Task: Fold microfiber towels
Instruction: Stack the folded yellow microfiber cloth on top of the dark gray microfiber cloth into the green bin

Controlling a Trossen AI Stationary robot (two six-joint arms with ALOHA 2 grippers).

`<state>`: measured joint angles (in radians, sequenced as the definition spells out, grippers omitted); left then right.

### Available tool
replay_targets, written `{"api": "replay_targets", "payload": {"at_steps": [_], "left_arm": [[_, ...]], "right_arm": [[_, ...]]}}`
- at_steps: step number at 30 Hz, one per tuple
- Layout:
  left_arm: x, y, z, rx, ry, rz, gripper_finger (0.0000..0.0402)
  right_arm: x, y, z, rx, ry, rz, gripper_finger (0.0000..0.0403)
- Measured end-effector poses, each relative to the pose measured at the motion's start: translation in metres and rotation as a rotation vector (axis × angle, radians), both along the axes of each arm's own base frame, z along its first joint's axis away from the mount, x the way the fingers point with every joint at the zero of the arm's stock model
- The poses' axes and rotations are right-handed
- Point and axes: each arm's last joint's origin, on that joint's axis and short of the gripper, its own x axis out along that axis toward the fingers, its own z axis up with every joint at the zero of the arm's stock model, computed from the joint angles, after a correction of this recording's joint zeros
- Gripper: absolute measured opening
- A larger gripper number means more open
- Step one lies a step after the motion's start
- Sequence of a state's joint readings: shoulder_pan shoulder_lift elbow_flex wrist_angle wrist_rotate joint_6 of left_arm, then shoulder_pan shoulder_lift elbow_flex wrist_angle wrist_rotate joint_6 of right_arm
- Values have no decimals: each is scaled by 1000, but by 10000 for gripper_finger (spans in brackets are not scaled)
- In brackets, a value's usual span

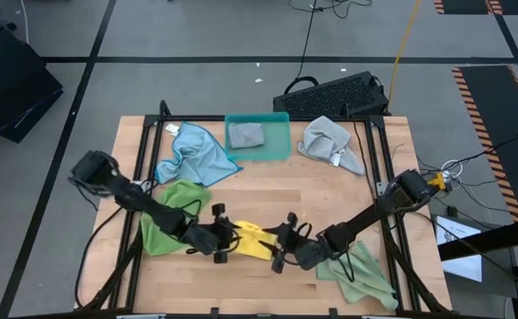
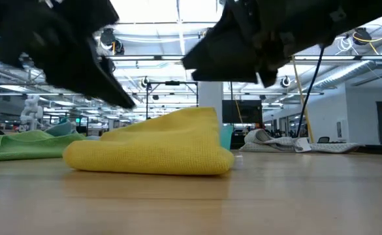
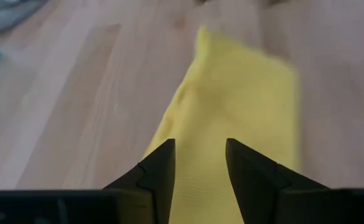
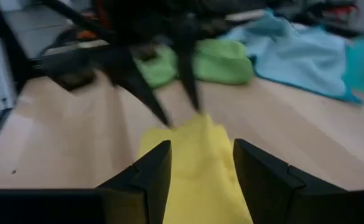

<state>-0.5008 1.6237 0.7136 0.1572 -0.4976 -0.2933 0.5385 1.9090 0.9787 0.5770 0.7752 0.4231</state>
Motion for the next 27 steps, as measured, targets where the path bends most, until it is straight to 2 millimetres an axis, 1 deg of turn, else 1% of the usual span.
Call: {"api": "replay_targets", "payload": {"at_steps": [4, 7, 10, 14, 16, 20, 23, 27], "left_arm": [[14, 7, -23, 31, 11, 7, 145], [24, 8, -32, 15, -17, -61, 145], [29, 8, -34, 18, -40, -124, 145], [28, 9, -25, 63, -68, -132, 145], [26, 11, -15, 99, -78, -113, 145], [19, 14, 6, 105, -101, -106, 145], [15, 10, 19, 74, -129, -163, 145], [9, -2, 20, 47, -115, -252, 145]], "right_arm": [[9, -2, -15, 4, -25, 42, 146], [12, -4, -31, -16, 16, 42, 122], [12, -6, -43, -48, 50, 19, 93], [12, -13, -65, -31, 102, -13, 57], [11, -14, -77, -16, 121, -29, 41], [11, -16, -90, 29, 119, -75, 21], [11, -16, -92, 42, 114, -84, 15], [11, -16, -85, 13, 116, -67, 14]]}}
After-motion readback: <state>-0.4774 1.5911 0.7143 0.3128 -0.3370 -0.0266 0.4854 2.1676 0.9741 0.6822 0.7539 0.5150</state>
